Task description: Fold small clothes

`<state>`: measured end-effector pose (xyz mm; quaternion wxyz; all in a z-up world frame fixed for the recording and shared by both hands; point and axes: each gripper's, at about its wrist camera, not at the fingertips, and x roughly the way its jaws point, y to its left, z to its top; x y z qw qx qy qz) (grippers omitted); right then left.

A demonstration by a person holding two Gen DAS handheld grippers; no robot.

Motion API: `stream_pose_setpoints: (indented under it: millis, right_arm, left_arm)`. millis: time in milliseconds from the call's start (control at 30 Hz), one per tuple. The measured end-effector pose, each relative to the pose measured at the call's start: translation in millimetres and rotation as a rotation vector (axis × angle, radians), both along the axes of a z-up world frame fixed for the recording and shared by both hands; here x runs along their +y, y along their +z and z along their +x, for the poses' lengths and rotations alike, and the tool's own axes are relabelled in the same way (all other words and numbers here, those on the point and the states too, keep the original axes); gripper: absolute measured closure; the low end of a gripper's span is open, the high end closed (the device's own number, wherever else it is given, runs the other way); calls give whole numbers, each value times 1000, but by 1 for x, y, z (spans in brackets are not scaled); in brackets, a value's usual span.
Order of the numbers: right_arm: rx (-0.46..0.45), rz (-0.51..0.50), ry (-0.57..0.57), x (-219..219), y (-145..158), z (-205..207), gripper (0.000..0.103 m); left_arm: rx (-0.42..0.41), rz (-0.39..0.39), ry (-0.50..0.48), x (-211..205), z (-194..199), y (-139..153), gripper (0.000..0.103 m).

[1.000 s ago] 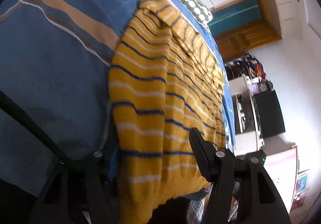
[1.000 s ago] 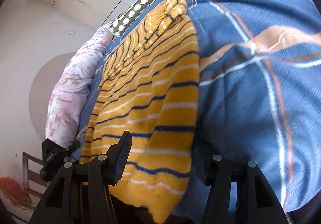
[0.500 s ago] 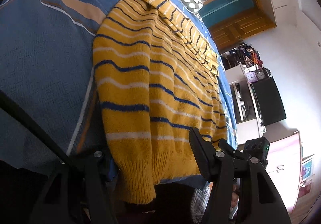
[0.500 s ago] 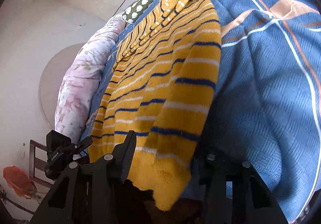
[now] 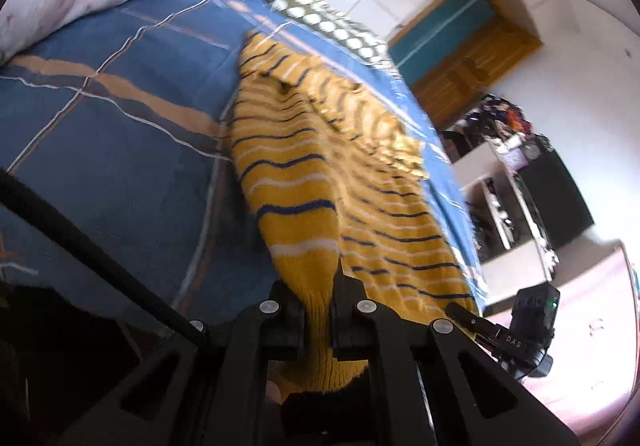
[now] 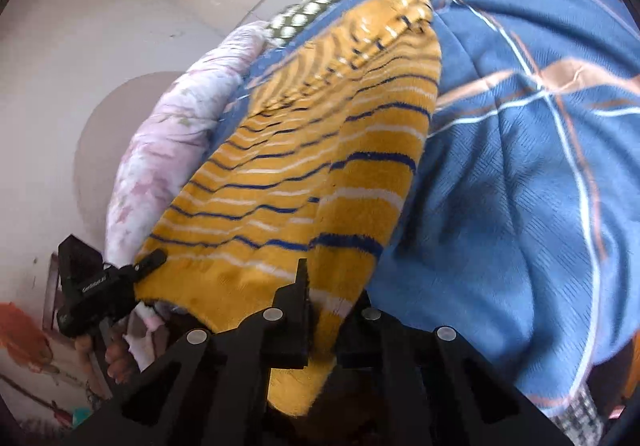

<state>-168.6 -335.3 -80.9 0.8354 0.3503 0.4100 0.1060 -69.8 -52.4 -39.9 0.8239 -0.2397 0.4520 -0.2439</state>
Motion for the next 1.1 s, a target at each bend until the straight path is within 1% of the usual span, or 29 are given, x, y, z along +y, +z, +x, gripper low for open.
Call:
stream_pose_setpoints:
  millis: [67, 100, 133, 200, 233, 300, 333, 367, 433, 533, 633, 733, 767, 800, 833, 867, 900, 967, 1033, 1067, 1100]
  right_arm:
    - [-6, 1, 38, 4, 7, -18, 94]
    - [-1, -9, 69, 8, 7, -28, 94]
    - [12, -29, 101, 13, 5, -36, 94]
    - [55, -58, 137, 22, -8, -44, 94]
    - [75, -53, 141, 24, -15, -44, 94]
    - [89, -36, 125, 19, -22, -37, 94]
    - [80, -17, 117, 15, -20, -33, 94]
    - [63, 6, 113, 11, -15, -27, 94]
    - [5, 5, 112, 4, 6, -13, 94]
    - [-86, -30, 87, -3, 45, 22, 94]
    - [-157, -85, 26, -24, 76, 66, 94]
    - [-179, -130, -44, -40, 93, 126, 94]
    - [-174, -159, -70, -44, 96, 145, 94]
    - [-159, -191, -93, -50, 96, 168, 94]
    - [-141, -202, -106, -55, 93, 186, 94]
    - [-118, -212, -119, -61, 87, 204, 94]
    - [-88, -227, -135, -66, 79, 225, 94]
    - [-40, -235, -140, -71, 62, 255, 94]
    - [15, -222, -152, -81, 44, 280, 91]
    - [32, -204, -160, -89, 36, 286, 88]
    - [55, -161, -165, -98, 25, 295, 79]
  left_arm:
    - [-9, -1, -15, 1, -17, 3, 95]
    - [-9, 15, -19, 2, -24, 3, 95]
    - [-4, 49, -24, 2, -30, -3, 95]
    - [19, 103, -23, 1, -33, -15, 95]
    - [50, 132, -20, 4, -30, -25, 95]
    - [80, 131, -13, 6, -21, -32, 95]
    - [83, 129, -14, 6, -15, -30, 95]
    - [66, 136, -16, 6, -9, -23, 95]
    - [17, 155, -17, -3, 3, -1, 95]
    - [-75, 204, -26, -23, 43, 37, 95]
    - [-162, 269, -19, -49, 103, 72, 95]
    - [-182, 325, 2, -71, 163, 88, 95]
    - [-177, 352, 9, -81, 190, 89, 95]
    - [-169, 370, 21, -88, 208, 88, 95]
    - [-155, 391, 32, -95, 229, 83, 94]
    - [-135, 412, 39, -102, 252, 74, 94]
    - [-119, 426, 43, -104, 266, 66, 94]
    - [-59, 454, 58, -112, 300, 45, 94]
    - [0, 433, 63, -113, 325, 26, 91]
    - [16, 419, 64, -112, 328, 20, 90]
    - [31, 391, 65, -108, 333, 16, 89]
